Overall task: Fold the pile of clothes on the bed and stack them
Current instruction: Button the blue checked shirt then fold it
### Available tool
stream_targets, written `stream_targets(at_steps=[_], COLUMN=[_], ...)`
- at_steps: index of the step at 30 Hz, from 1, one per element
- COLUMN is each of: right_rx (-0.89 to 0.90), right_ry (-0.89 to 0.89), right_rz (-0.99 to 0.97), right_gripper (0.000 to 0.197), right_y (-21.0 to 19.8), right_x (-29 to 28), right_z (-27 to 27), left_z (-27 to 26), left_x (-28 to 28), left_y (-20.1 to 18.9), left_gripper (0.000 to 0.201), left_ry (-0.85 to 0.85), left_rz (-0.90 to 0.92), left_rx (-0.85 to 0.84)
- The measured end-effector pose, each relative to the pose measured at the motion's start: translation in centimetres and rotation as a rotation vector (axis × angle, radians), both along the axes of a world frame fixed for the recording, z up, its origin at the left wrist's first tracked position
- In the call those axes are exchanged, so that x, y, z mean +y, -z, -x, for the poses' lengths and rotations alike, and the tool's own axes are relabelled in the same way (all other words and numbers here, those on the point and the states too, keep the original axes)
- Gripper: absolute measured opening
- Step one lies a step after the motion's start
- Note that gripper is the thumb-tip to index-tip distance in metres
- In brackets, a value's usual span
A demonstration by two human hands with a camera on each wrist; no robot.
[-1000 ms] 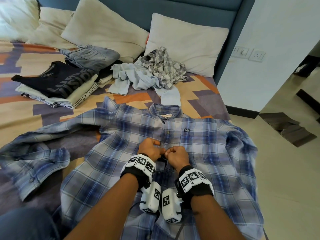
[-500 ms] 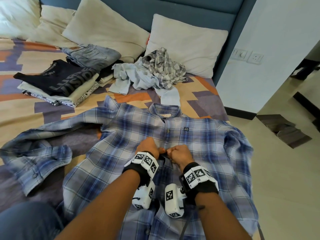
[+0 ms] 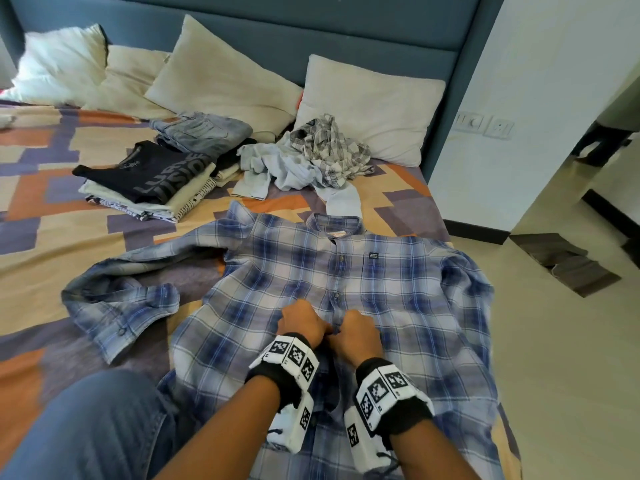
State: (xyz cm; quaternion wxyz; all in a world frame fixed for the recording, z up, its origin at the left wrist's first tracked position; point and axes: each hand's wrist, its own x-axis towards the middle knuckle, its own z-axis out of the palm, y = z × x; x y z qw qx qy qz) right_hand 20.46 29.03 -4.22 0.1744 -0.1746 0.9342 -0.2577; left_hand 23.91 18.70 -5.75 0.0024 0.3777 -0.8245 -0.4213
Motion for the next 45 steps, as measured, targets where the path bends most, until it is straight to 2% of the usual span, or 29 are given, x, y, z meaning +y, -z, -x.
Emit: stream_targets(at_steps=[2,5,8,11,16,18,24,28,32,36,40,42,45], right_rx=[0.015,-0.022,-0.051,-0.085,-0.437,-0.540,-0.595,-0.597,-0.487,-0.407,-0.490,-0.588,-0.682], right_ry=[0.005,0.090,0.152,0.151,0.297,0.367,0.410,0.403,0.413,0.400,0.400,0.386,0.370], right_rz=[0.028,0.188,0.348,0.427,0.591,0.642,0.652,0.703,0.702,0.708,0.739,0.774,0.813], right_gripper=[0.035,0.019,0.016,0.012,0.028,0.024,0.002,0.006,0.010,0.017,0.009,0.009,0.012], right_y=[-0.2,0.2,0.6,0.7,1.2,1.3,2.4,2.9,3.3,3.4,3.0,2.6,2.2], right_x=[0.1,0.7,1.2,1.3,1.6,1.6,1.7,2.0,1.8,1.8,2.0,2.3,2.6], right_z=[-0.3,-0.5,-0.5,-0.6,-0.6,-0.2,0.8,0.8,0.3,-0.3,0.0,0.5,0.9], left_z=[0.1,0.3,0.5,0.8,0.6,0.7,0.9,1.3,1.8,1.9,1.8,1.6,1.6], left_x=[0.1,-0.1,-0.3,-0.4,-0.3,-0.3,-0.3,0.5,1.6,1.8,1.8,1.8,1.4], left_y=[-0.3,-0.5,-0.4,-0.3,0.2,0.5,0.9,0.7,0.0,0.3,0.4,0.0,0.2], left_gripper=[0.034,0.039,0.041,0.036,0.032,0.030,0.028,0.036,0.042,0.018,0.015,0.025,0.025], left_ry=[0.021,0.027,-0.004,-0.028,-0.049,-0.044,-0.073,-0.133,-0.181,-0.264,-0.288,-0.277,-0.262], left_rz=[0.005,-0.022,-0.120,-0.221,-0.248,-0.276,-0.327,-0.323,-0.189,-0.153,-0.162,-0.179,-0.184], left_rx=[-0.027,-0.033,-0.014,0.018,0.020,0.018,0.027,0.000,-0.092,-0.075,-0.065,-0.069,-0.047])
